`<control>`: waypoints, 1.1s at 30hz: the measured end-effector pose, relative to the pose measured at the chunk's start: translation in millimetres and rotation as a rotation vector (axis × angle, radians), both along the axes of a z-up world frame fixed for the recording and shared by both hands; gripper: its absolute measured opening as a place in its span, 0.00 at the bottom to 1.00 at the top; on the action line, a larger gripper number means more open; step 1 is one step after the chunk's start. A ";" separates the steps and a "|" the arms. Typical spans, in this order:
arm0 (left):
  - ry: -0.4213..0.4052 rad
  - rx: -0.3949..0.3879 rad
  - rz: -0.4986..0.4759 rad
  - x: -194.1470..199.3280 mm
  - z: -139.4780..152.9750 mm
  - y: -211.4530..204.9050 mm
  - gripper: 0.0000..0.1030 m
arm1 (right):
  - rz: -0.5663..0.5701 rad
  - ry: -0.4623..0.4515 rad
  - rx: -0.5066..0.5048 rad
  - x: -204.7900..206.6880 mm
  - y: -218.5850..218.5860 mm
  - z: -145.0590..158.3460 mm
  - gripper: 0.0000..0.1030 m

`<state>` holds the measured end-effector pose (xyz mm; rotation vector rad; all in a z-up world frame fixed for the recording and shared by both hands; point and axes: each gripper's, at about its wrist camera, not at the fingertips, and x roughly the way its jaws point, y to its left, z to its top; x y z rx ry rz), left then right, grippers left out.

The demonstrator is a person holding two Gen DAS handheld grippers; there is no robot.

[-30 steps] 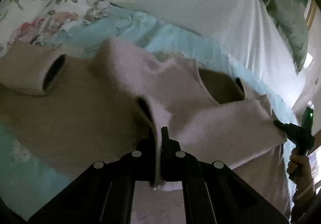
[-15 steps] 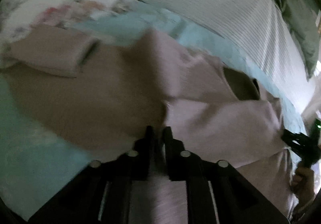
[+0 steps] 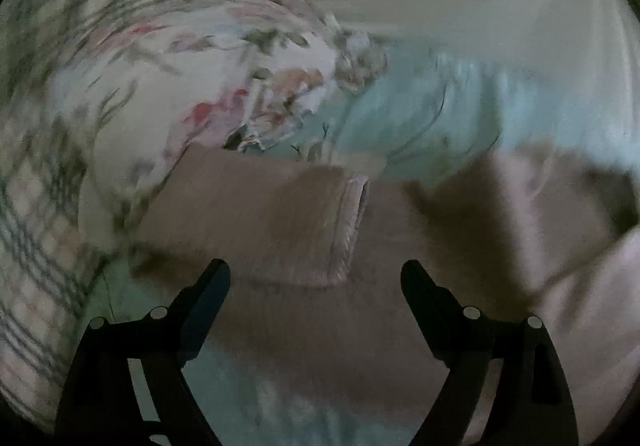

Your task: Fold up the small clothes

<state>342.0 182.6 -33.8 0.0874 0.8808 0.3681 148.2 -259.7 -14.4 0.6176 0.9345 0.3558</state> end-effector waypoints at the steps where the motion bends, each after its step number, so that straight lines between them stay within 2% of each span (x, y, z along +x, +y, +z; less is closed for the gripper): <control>1: 0.028 0.052 -0.001 9.5 -7.3 -0.5 0.85 | 0.001 0.007 0.003 -0.2 1.2 -1.3 0.71; 2: 0.052 0.103 -0.004 18.9 -17.8 -0.3 0.84 | -0.002 0.013 0.003 1.0 3.2 -1.9 0.71; 4: 0.052 0.088 -0.023 26.4 -24.6 6.3 0.65 | -0.006 0.022 -0.001 -3.9 3.5 -2.6 0.71; 5: 0.042 0.027 -0.042 28.9 -23.7 13.5 0.38 | -0.005 0.024 -0.004 -6.7 3.2 -3.3 0.71; 6: 0.043 0.001 -0.045 30.0 -21.5 17.7 0.14 | -0.003 0.022 -0.007 -7.9 3.6 -2.2 0.71; 9: 0.004 -0.109 -0.032 23.9 -6.6 33.0 0.10 | 0.007 0.007 -0.009 -10.1 9.0 2.4 0.71; 12: -0.075 -0.287 -0.059 2.1 16.2 39.4 0.09 | 0.015 -0.014 0.006 -14.6 15.0 7.3 0.71; 14: -0.126 -0.396 -0.109 -16.3 32.3 32.2 0.09 | 0.018 -0.024 0.022 -17.9 15.5 9.5 0.71; 17: -0.189 -0.473 -0.208 -43.7 61.3 -3.5 0.09 | 0.021 -0.047 0.042 -25.4 13.8 13.5 0.71; 21: -0.231 -0.551 -0.353 -58.2 90.7 -65.9 0.09 | -0.008 -0.072 0.039 -35.5 1.9 20.9 0.71; 25: -0.227 -0.585 -0.503 -61.4 101.6 -152.5 0.09 | -0.080 -0.105 0.037 -48.0 -23.8 29.1 0.71; 29: -0.136 -0.624 -0.591 -39.5 77.8 -241.1 0.09 | -0.159 -0.122 0.040 -57.2 -55.5 34.6 0.71; 31: -0.091 -0.635 -0.607 -27.7 62.0 -266.9 0.09 | -0.194 -0.127 0.038 -60.7 -69.8 36.9 0.71; 33: -0.056 -0.610 -0.615 -21.4 43.3 -296.2 0.09 | -0.225 -0.129 0.036 -64.1 -83.7 37.5 0.71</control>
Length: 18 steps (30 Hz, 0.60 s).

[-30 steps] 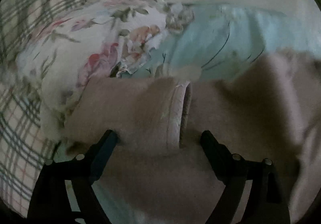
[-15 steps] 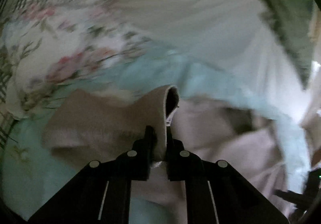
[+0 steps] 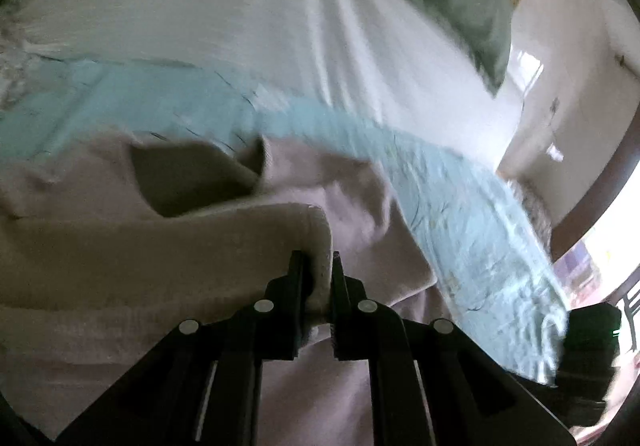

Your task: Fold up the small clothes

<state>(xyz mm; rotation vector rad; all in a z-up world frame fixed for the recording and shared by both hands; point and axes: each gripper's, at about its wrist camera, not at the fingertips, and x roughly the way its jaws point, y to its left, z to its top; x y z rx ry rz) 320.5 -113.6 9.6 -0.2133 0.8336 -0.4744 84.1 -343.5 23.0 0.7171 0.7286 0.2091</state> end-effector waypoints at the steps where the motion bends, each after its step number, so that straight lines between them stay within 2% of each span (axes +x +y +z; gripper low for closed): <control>1: 0.007 0.030 0.000 5.6 -10.8 -14.1 0.09 | -0.015 0.000 0.001 -0.8 -6.9 0.2 0.71; 5: 0.063 0.075 -0.015 19.7 -44.2 -35.7 0.13 | -0.039 0.006 0.003 3.6 -19.4 0.1 0.71; 7: 0.080 0.086 -0.019 18.5 -54.3 -32.1 0.18 | -0.030 0.007 0.006 8.5 -19.1 0.7 0.71; 8: 0.086 0.082 -0.025 15.5 -56.7 -28.7 0.25 | -0.023 0.008 0.003 11.7 -17.7 1.7 0.71; 9: 0.088 0.082 -0.025 10.9 -56.4 -23.3 0.37 | -0.013 0.011 -0.001 15.5 -15.3 2.2 0.71; 10: 0.087 0.089 -0.018 5.0 -53.1 -17.1 0.44 | -0.002 0.015 -0.006 19.6 -12.7 2.1 0.71; 11: 0.078 0.094 -0.008 -3.7 -50.7 -8.5 0.52 | 0.013 0.019 -0.008 24.8 -8.9 1.6 0.71; 12: 0.063 0.092 0.000 -13.5 -46.3 2.6 0.55 | 0.029 0.022 -0.010 29.2 -5.6 0.9 0.71; 15: 0.020 0.109 0.053 -47.1 -38.6 45.7 0.59 | 0.082 0.031 -0.034 50.3 9.7 0.8 0.71; 18: -0.004 0.141 0.223 -72.6 -37.5 108.8 0.60 | 0.125 0.040 -0.053 72.4 22.1 -2.3 0.71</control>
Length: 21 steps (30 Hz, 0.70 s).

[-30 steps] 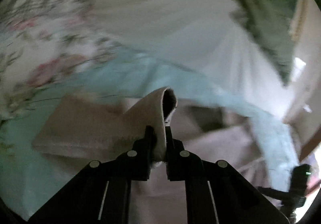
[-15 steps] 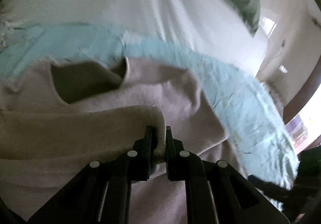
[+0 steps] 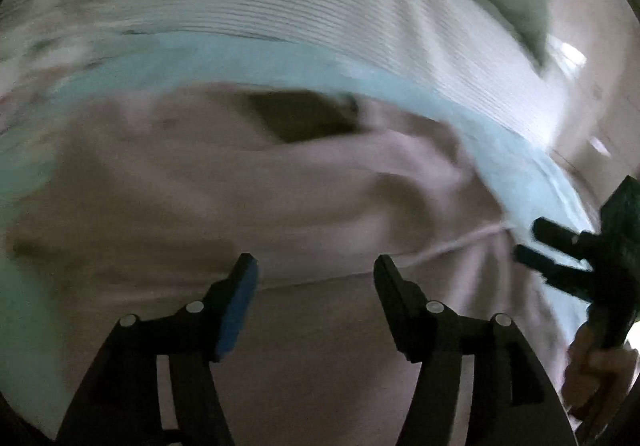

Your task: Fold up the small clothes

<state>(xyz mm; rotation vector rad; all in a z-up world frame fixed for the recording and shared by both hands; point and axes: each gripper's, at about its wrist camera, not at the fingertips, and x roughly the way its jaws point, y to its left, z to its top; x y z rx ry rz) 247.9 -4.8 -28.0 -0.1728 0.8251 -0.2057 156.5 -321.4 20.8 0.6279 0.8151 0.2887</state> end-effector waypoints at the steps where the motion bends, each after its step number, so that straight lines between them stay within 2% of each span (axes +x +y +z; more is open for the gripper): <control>1: -0.002 0.006 0.055 -4.7 -0.5 18.0 0.60 | 0.014 0.001 -0.013 8.8 5.3 -0.6 0.71; 3: 0.003 0.012 0.237 -14.3 -6.0 72.3 0.60 | 0.049 0.003 -0.046 28.1 17.9 -2.9 0.71; 5: 0.036 -0.021 0.351 -15.1 -15.0 112.8 0.60 | 0.076 0.028 -0.068 47.0 29.0 -9.1 0.71; 7: 0.080 -0.058 0.417 -10.7 -26.3 143.8 0.60 | 0.104 0.060 -0.091 63.7 40.7 -18.4 0.71; 9: 0.096 -0.072 0.442 -7.2 -34.0 156.3 0.60 | 0.139 0.087 -0.117 77.9 56.4 -29.2 0.70; 10: 0.101 -0.084 0.443 -4.8 -37.3 158.6 0.60 | 0.156 0.094 -0.133 83.1 64.9 -33.4 0.57; 11: 0.095 -0.080 0.441 -2.9 -38.6 158.0 0.60 | 0.175 0.098 -0.139 86.5 71.3 -36.3 0.35; 12: 0.095 -0.065 0.434 -0.8 -38.3 154.8 0.61 | 0.196 0.105 -0.141 89.7 76.8 -38.7 0.25; 13: 0.100 -0.040 0.424 2.1 -38.9 149.2 0.62 | 0.211 0.107 -0.137 92.3 80.7 -38.6 0.08; 16: 0.104 0.019 0.399 10.0 -39.0 135.3 0.62 | 0.213 0.023 -0.109 89.3 77.0 -11.4 0.05; 18: 0.102 0.031 0.387 11.6 -39.2 132.3 0.61 | 0.182 -0.071 -0.082 78.2 60.2 20.2 0.05; 21: 0.101 0.050 0.384 13.1 -37.9 135.4 0.61 | 0.094 -0.186 -0.128 57.5 21.7 60.9 0.05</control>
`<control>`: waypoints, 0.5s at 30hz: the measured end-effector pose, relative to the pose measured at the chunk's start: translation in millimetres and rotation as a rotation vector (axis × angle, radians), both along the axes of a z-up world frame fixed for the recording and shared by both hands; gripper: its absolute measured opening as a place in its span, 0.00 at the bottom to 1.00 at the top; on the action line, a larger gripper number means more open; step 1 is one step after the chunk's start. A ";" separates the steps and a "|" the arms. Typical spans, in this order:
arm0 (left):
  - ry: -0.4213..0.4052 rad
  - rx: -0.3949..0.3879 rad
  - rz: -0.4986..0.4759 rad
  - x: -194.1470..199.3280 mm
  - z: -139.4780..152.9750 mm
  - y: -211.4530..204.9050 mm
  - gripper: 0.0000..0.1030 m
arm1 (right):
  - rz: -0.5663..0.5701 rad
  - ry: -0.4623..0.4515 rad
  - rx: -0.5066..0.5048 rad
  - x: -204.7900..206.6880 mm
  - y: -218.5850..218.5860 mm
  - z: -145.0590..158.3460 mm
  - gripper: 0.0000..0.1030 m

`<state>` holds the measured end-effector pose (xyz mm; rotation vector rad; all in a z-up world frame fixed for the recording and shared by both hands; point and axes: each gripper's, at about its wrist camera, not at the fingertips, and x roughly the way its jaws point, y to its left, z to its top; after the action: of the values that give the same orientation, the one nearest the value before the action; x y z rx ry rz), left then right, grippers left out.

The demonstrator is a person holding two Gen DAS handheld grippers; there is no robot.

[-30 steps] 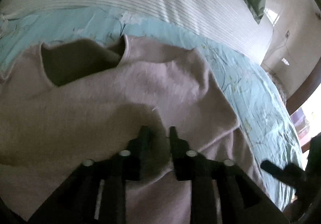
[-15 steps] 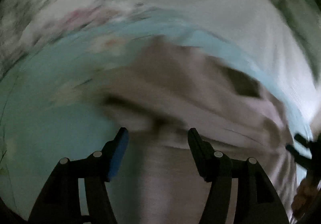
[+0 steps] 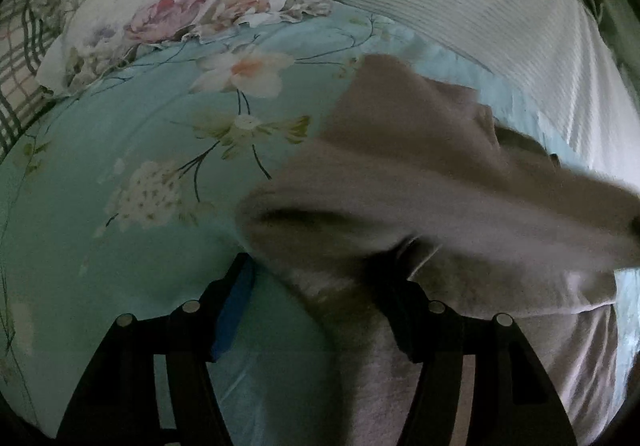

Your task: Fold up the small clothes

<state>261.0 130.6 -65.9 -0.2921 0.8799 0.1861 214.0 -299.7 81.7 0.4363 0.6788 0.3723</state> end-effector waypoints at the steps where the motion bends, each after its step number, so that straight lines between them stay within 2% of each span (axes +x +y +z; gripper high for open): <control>1: 0.000 0.013 -0.002 -1.4 0.7 -3.2 0.61 | -0.032 -0.006 -0.028 -3.5 -13.7 4.3 0.05; 3: 0.004 0.051 -0.003 -2.0 1.5 -9.9 0.60 | -0.095 0.044 -0.048 -2.1 -43.1 -4.6 0.05; 5: 0.005 0.083 0.002 -3.8 2.5 -15.2 0.60 | -0.132 0.124 -0.078 4.2 -62.2 -27.0 0.05; 7: -0.002 0.091 0.011 -7.7 3.5 -16.6 0.59 | -0.143 0.233 -0.099 10.6 -72.3 -58.9 0.08; 9: -0.007 0.080 0.017 -9.7 3.1 -14.2 0.59 | -0.176 0.315 -0.139 11.0 -72.9 -77.5 0.10; 11: -0.024 0.040 0.029 -15.0 2.5 -6.8 0.60 | -0.225 0.290 -0.130 -1.1 -74.5 -73.7 0.12; 12: -0.035 0.019 0.035 -17.4 1.9 -3.0 0.60 | -0.255 0.271 -0.147 -6.7 -73.2 -67.3 0.22; 14: -0.059 -0.014 0.049 -21.8 1.3 2.4 0.60 | -0.314 0.185 -0.197 -23.2 -65.2 -42.7 0.61; 15: -0.067 -0.020 0.050 -22.9 1.4 2.8 0.60 | -0.326 0.132 -0.212 -31.1 -57.2 -28.9 0.67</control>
<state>238.1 133.5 -64.5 -0.3373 0.8094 0.2133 182.9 -356.8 52.7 0.3632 0.7525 -0.0375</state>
